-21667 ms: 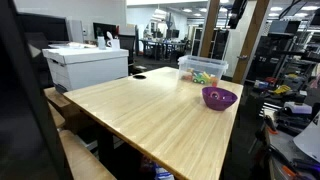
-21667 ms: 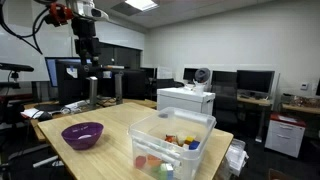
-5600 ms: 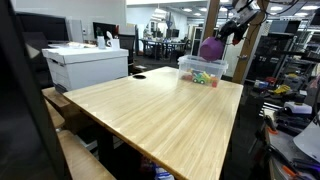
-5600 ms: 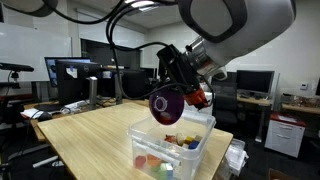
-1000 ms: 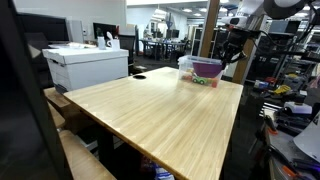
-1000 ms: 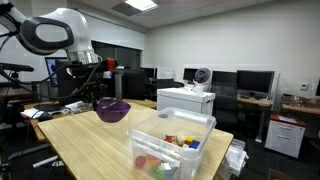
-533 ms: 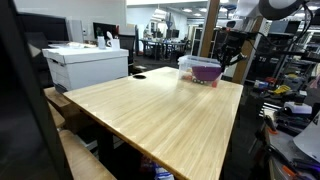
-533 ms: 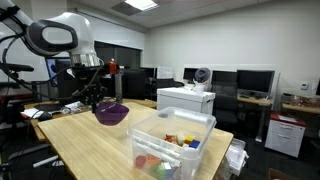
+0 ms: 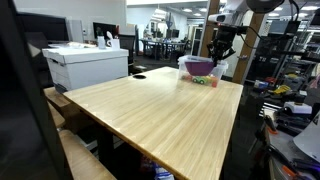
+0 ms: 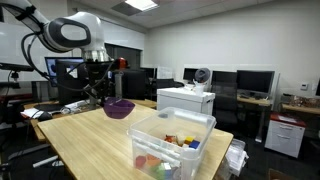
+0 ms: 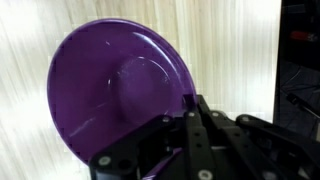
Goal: Pour the contents in the purple bowl into the clear container
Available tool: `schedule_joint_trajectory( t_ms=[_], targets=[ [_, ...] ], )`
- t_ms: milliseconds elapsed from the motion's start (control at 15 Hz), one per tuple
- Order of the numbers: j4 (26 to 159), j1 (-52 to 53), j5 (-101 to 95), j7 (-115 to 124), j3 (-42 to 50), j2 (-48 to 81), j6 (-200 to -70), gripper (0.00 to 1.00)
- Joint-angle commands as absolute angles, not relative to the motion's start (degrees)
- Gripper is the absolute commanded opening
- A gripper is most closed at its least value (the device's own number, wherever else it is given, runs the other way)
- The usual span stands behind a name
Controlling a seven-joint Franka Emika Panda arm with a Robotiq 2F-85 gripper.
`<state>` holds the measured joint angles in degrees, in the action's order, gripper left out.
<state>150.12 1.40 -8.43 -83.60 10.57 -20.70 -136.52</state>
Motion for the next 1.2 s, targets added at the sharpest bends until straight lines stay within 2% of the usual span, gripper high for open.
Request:
schedule_joint_trajectory(
  t_ms=[0,333,1133],
  targets=[
    [143.7,2.3,-5.3,-85.5,10.4,-16.5,-131.9,0.01],
    [137.5,2.7,-1.7,-88.3,10.3,-13.5,-128.1,0.01],
    [133.1,1.0,-3.3,-91.4,8.6,-6.4,-135.2,0.01]
  ],
)
